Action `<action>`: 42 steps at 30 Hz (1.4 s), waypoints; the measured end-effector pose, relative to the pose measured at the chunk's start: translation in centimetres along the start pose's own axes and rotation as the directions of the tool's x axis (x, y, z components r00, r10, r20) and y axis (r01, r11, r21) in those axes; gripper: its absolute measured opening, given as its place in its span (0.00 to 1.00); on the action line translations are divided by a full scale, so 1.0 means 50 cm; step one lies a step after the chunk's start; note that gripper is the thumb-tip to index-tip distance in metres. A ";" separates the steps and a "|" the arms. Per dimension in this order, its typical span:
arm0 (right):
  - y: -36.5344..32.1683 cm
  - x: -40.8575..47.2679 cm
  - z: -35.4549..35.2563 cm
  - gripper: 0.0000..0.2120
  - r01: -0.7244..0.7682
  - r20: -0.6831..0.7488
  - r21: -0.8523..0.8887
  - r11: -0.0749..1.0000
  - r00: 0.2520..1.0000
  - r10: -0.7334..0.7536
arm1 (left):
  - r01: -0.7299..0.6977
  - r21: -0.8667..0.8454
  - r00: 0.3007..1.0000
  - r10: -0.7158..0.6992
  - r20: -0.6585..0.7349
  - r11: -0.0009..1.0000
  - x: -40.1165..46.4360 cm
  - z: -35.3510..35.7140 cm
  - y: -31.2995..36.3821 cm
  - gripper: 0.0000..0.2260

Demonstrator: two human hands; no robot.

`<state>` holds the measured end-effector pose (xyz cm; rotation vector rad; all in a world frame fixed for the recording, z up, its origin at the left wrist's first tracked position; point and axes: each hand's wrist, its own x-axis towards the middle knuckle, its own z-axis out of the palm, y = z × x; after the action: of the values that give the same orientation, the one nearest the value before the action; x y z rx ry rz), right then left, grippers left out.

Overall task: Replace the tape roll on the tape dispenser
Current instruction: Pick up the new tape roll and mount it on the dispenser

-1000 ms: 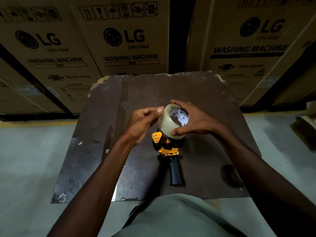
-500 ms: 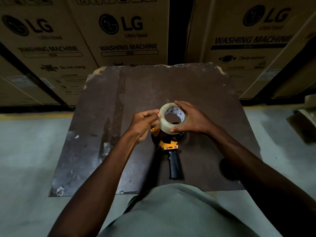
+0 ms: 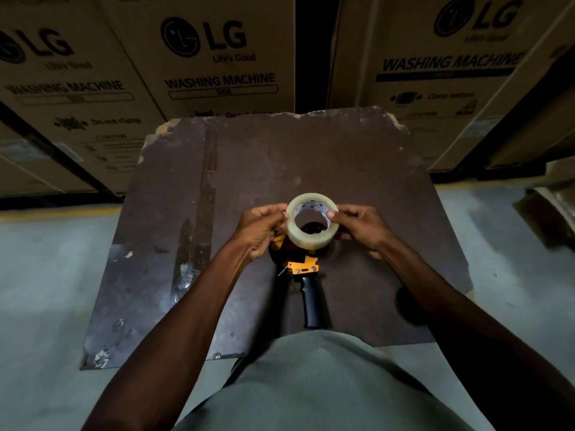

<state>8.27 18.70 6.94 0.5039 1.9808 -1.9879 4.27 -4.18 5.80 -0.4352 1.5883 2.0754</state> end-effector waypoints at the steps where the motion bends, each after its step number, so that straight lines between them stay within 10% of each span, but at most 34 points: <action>1: 0.006 0.001 -0.003 0.06 -0.006 -0.005 0.017 1.000 1.000 0.006 | -0.003 0.050 1.000 0.002 0.010 0.999 0.000 0.004 -0.001 0.07; 10: 0.052 0.019 -0.004 0.05 -0.064 -0.039 0.051 0.997 0.997 0.066 | -0.081 0.374 0.997 0.081 0.014 0.924 0.007 0.020 -0.024 0.10; 42: 0.105 0.055 0.006 0.06 -0.208 -0.024 0.166 0.964 0.976 0.215 | -0.158 0.486 0.979 0.070 0.193 0.859 0.051 -0.024 -0.083 0.09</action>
<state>8.10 18.42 1.02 0.7670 1.7141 -2.0263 4.41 -4.03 0.79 0.0235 1.9947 1.6291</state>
